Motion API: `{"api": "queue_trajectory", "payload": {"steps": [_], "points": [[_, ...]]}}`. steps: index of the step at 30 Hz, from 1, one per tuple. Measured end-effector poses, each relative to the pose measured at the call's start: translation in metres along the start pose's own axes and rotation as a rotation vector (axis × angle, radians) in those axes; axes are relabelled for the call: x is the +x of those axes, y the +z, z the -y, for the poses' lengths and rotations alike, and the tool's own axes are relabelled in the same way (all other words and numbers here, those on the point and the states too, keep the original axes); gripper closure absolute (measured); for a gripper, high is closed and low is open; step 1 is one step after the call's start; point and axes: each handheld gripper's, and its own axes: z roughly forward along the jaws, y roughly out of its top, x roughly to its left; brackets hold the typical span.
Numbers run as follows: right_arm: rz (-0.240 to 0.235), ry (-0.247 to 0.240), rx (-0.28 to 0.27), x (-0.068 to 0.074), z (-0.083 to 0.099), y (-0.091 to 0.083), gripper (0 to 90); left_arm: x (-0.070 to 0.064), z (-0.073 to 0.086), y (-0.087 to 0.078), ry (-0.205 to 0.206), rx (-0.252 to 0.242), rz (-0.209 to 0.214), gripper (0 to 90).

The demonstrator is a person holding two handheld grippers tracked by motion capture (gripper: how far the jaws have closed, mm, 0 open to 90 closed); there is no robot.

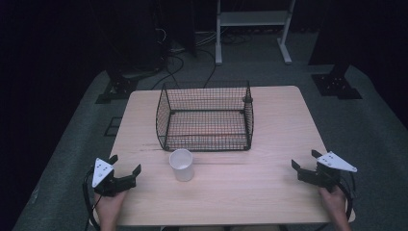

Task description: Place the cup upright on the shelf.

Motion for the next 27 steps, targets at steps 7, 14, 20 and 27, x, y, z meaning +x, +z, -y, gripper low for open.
{"api": "queue_trajectory", "payload": {"steps": [7,14,20,27], "points": [[0.002,0.011,-0.004,-0.001,0.0,-0.001,13.1,-0.009,-0.002,0.004,0.035,0.014,0.019,4.3],[0.0,0.014,-0.004,-0.001,0.0,0.0,13.1,-0.022,-0.005,0.004,0.062,0.025,0.035,4.3],[0.002,0.011,-0.002,-0.001,0.0,0.0,13.1,-0.029,-0.006,0.007,0.05,0.017,0.075,4.3],[0.001,0.006,0.001,0.0,0.0,0.0,13.1,-0.037,-0.007,0.01,0.056,0.021,0.131,4.3]]}}
